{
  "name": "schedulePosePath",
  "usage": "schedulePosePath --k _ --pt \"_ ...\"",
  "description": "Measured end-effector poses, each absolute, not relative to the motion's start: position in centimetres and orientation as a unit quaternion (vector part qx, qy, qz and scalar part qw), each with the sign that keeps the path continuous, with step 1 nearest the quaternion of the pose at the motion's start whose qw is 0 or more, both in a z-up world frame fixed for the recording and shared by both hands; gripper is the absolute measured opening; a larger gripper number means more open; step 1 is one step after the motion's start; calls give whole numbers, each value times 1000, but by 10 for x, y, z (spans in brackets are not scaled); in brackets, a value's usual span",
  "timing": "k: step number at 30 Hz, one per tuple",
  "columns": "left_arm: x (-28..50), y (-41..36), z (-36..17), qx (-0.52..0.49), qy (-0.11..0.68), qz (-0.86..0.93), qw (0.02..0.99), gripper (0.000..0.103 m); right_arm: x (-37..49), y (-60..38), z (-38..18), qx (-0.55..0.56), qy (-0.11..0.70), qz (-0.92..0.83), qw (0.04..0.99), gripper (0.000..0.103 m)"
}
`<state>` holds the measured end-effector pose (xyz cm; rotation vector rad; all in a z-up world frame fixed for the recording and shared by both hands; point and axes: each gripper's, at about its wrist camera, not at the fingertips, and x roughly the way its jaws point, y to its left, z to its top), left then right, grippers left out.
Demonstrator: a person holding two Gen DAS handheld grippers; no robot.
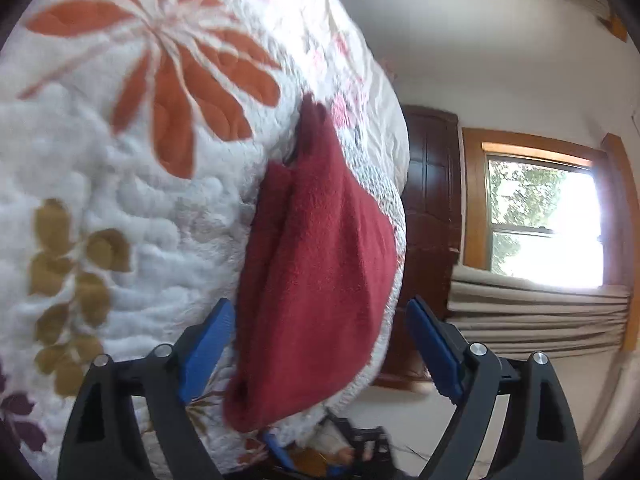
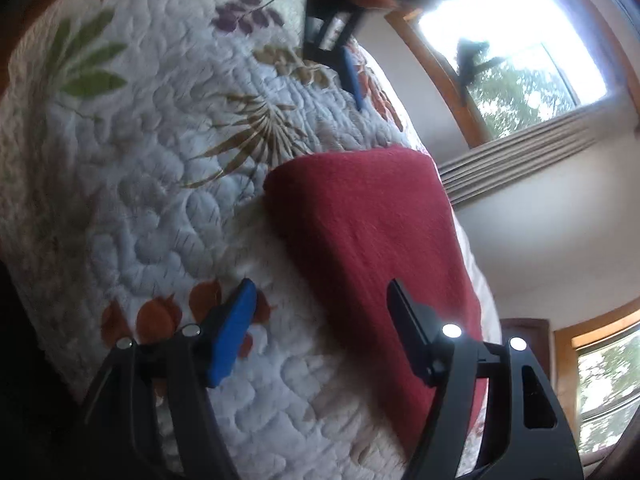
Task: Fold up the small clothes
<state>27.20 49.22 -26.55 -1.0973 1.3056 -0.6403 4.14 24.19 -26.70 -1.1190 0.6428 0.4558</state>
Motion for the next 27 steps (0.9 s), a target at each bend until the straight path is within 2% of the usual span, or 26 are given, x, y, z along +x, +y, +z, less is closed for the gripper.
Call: schedulePosePath --k 8,12,14,15,18,22,27 --pt "310 493 -299 -542 564 -280 557 88 73 265 -283 -555 288 167 762 67" --pt "317 480 -317 -535 591 -276 537 88 90 272 -292 -575 287 154 751 67" --pt "320 473 -323 -527 602 -275 533 89 109 279 -294 -570 298 145 752 56" --pt "321 469 -323 -525 604 -276 532 89 120 278 -287 -554 316 135 758 41" --pt "328 461 -321 -529 601 -284 527 93 133 271 -267 -517 334 122 778 23" --pt "336 446 -323 -517 618 -286 519 95 141 268 -250 -495 342 125 789 18" --pt "338 441 -320 -507 630 -283 515 95 148 258 -227 -463 343 120 808 17"
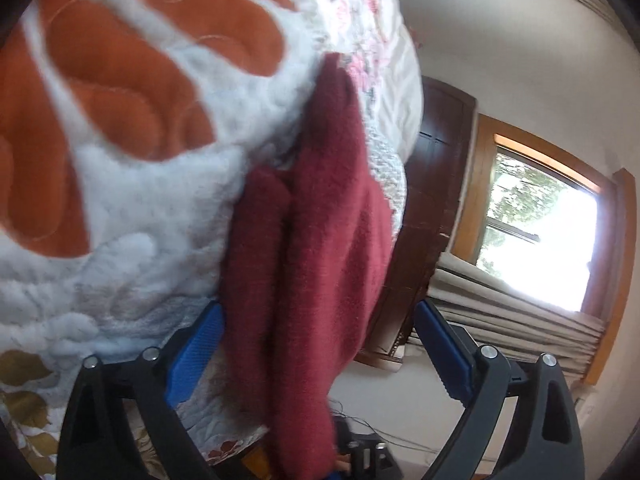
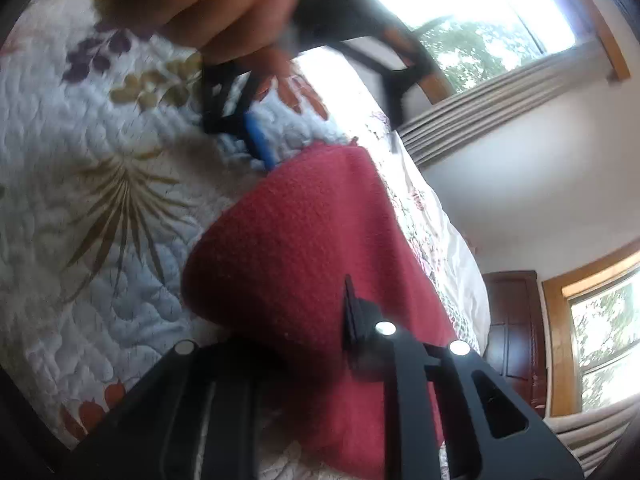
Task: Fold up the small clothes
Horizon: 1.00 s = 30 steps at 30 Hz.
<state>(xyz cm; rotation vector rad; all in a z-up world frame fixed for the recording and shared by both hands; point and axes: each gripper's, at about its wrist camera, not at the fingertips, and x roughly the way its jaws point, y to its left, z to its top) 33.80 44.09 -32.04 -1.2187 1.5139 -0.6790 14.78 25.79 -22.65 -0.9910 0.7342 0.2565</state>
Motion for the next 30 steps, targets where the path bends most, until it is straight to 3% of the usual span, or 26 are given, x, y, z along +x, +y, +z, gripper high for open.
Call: schedulePosePath --k 13,14,15,18,21,30 --pt "341 421 -314 -527 627 -292 494 98 163 241 -208 -416 341 116 835 16" --pt "344 417 -313 -526 623 -296 497 86 163 241 -209 -417 341 117 834 16" --pt "349 413 -311 -520 624 -296 503 65 163 241 -210 -417 341 119 834 16" --pt "357 414 -311 -504 635 -287 511 30 158 242 -212 -416 338 117 836 16" --pt "359 414 -302 -481 640 -289 526 21 153 241 -206 -406 337 113 842 16" --pt "355 412 -243 -453 613 -292 577 18 147 245 -183 -357 343 141 857 16"
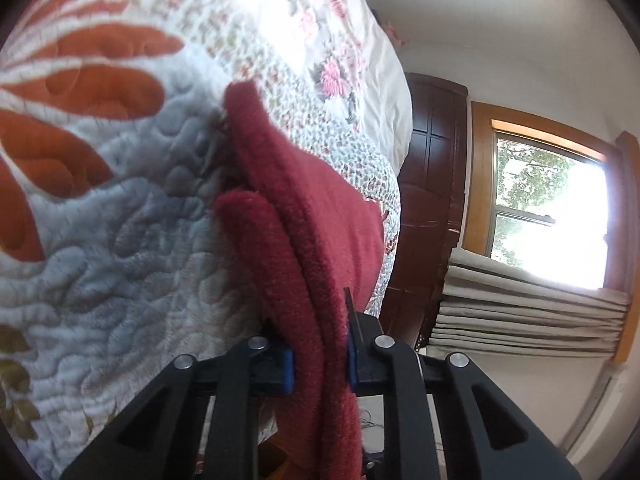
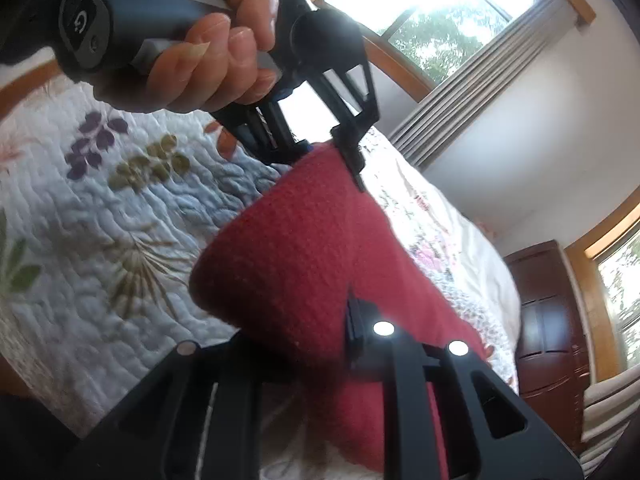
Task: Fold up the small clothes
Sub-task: 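Lift the held sweater edge with both grippers to fold it again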
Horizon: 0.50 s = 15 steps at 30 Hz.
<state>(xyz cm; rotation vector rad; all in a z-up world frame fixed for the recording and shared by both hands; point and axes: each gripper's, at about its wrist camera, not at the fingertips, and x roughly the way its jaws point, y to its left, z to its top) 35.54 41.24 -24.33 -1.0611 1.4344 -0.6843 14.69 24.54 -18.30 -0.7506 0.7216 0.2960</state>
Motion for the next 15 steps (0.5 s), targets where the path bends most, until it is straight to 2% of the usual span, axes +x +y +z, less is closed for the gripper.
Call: schedulePosePath --k 15 --pt "373 374 -170 -395 608 -276 631 18 162 207 -140 -245 349 140 893 16"
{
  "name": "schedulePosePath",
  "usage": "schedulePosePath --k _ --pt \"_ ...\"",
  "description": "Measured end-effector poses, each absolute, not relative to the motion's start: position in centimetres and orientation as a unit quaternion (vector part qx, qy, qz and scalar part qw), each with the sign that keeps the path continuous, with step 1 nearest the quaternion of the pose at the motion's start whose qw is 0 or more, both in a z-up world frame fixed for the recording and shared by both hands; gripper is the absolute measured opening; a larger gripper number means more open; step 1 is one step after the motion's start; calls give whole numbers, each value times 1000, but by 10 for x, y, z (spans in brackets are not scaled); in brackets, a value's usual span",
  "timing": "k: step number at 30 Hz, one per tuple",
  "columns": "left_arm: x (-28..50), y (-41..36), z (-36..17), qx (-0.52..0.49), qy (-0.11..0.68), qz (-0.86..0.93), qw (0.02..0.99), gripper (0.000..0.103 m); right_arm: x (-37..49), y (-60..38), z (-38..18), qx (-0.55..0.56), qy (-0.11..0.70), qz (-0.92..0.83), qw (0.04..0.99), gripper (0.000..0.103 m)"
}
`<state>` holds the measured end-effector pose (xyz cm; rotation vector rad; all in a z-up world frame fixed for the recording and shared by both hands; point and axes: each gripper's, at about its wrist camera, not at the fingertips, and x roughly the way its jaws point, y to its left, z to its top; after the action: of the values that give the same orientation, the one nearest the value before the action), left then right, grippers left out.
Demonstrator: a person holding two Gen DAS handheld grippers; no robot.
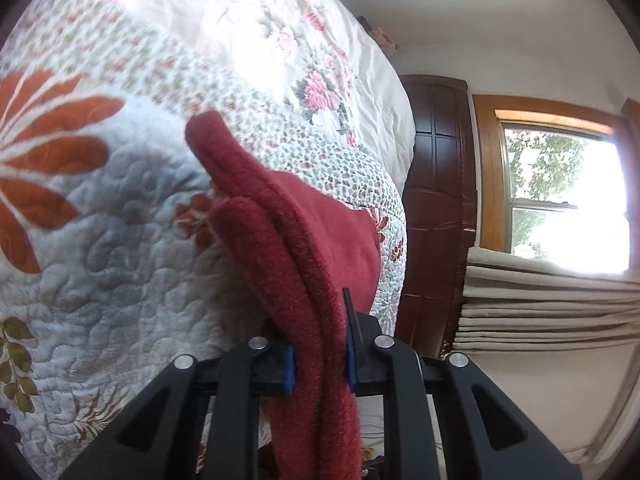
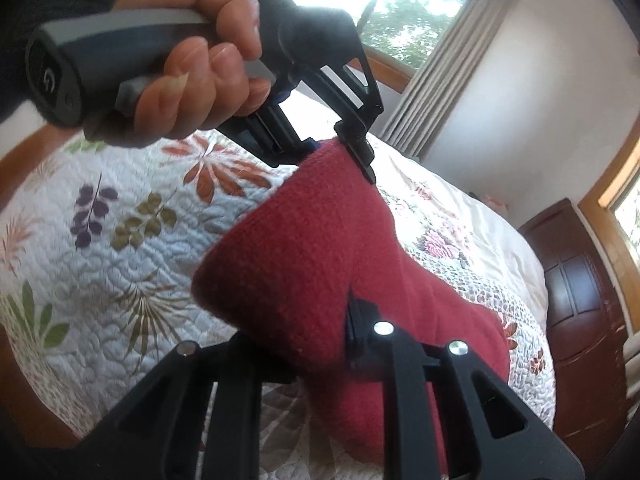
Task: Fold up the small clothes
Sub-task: 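Lift the held sweater edge with both grippers to fold it again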
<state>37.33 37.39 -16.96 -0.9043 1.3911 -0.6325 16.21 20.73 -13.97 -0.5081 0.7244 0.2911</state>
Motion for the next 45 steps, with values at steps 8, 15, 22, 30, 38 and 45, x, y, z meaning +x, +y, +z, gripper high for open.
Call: schedulePosePath --k 8,15,22,30,38,45 --pt "392 318 -121 -342 608 -284 657 18 177 152 -105 -154 347 128 916 16" --pt "407 255 -99 -291 624 -281 669 18 189 93 -92 -70 352 111 927 16" --pt "415 188 -88 -240 640 -282 673 18 194 34 -92 2 362 92 928 16" --pt "421 111 -103 -173 670 -267 671 18 196 -30 -110 103 380 83 915 16" --pt "411 41 -127 -104 698 -248 664 18 187 -93 -147 208 400 77 889 16" --pt "405 -3 -155 -54 716 -214 662 18 181 -136 -183 286 419 84 857 16"
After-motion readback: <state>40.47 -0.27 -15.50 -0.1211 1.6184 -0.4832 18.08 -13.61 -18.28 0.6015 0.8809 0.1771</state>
